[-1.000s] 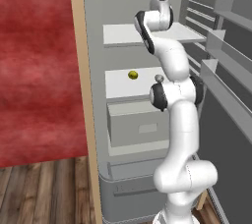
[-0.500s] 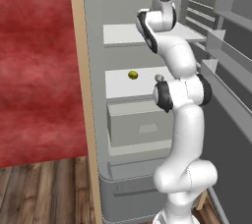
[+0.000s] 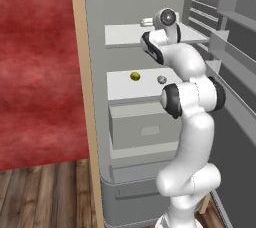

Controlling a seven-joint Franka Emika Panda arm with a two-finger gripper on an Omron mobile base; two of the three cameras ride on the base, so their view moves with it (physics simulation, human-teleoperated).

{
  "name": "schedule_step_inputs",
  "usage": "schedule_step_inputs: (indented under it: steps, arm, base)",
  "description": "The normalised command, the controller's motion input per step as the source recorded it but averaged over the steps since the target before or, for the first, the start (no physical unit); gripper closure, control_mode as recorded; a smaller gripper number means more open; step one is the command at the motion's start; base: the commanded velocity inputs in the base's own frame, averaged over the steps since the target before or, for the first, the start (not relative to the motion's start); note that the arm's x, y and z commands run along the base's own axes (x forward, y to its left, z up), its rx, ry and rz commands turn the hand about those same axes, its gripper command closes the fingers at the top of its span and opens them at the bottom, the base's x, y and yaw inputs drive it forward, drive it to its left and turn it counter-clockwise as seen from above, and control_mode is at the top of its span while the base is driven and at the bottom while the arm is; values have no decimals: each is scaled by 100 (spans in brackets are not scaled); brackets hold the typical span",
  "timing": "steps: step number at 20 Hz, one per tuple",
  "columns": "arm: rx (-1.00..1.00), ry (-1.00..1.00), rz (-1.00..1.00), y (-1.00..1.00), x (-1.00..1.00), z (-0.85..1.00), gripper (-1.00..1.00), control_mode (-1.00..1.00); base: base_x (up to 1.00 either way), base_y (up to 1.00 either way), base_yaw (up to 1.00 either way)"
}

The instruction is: Pick the egg and butter from the fridge and place them by the bowl for mixing.

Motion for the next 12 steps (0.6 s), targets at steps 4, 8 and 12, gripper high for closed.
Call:
schedule_step_inputs:
  steps: [4, 8, 12]
  arm:
    - [0, -7, 0, 0, -68, 5, 100, -100]
    - [1, -6, 0, 0, -100, 18, 100, -100]
    - [3, -1, -1, 3, -100, 8, 100, -100]
  base:
    - [0, 0, 0]
    - [0, 0, 0]
    - [0, 0, 0]
